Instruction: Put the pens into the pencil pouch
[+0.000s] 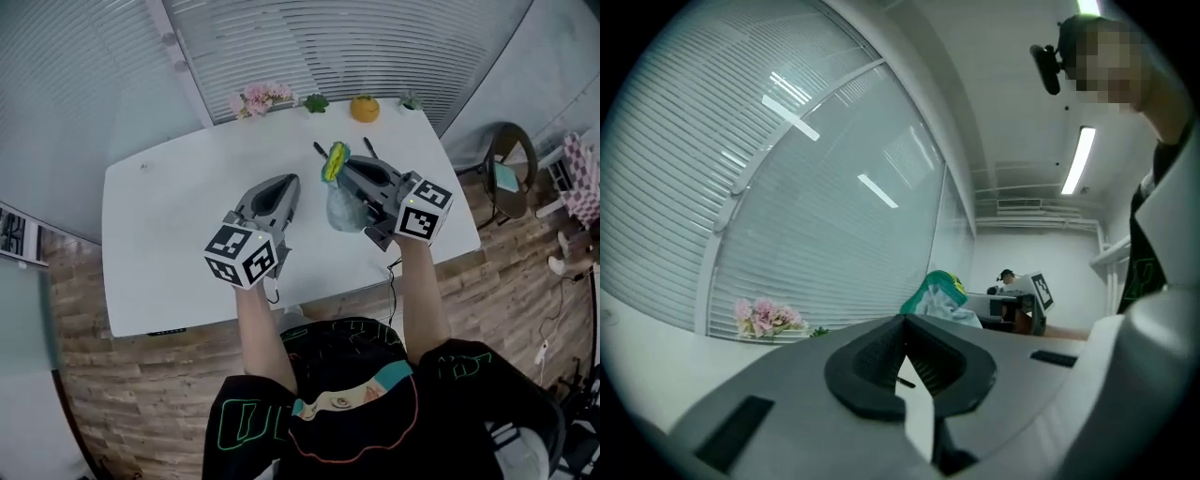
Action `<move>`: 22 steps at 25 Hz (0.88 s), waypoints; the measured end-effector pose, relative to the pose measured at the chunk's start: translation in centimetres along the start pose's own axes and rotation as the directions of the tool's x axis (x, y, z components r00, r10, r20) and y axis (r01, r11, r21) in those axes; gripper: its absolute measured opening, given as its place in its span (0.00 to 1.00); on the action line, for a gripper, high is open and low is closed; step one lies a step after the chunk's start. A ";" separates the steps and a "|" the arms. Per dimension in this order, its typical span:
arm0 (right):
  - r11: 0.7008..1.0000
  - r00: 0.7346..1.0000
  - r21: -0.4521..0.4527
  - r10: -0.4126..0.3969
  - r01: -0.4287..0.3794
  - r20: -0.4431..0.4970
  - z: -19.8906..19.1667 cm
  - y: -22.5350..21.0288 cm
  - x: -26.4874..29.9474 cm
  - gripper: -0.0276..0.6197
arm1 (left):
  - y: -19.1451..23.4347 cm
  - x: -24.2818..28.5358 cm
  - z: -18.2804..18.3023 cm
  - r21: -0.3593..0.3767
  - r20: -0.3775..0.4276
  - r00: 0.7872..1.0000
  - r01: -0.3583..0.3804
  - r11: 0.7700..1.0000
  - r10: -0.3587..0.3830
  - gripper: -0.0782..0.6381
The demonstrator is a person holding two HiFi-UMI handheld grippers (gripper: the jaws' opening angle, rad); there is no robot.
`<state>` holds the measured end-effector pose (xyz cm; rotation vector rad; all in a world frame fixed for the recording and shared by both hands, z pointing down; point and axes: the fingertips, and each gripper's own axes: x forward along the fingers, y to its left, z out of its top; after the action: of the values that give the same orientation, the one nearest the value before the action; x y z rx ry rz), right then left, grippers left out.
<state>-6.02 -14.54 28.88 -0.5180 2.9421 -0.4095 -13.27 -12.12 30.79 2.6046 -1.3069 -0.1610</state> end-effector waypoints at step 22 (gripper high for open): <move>0.982 0.983 -0.098 0.171 -0.164 0.063 2.2 1.4 3.6 0.08 | 1.6 1.8 3.7 0.025 0.046 0.929 0.366 0.930 -0.367 0.19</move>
<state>-9.44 -15.03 26.10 -0.2844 2.9166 -0.2318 -14.16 -15.04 27.61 2.8509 -0.8220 -0.2780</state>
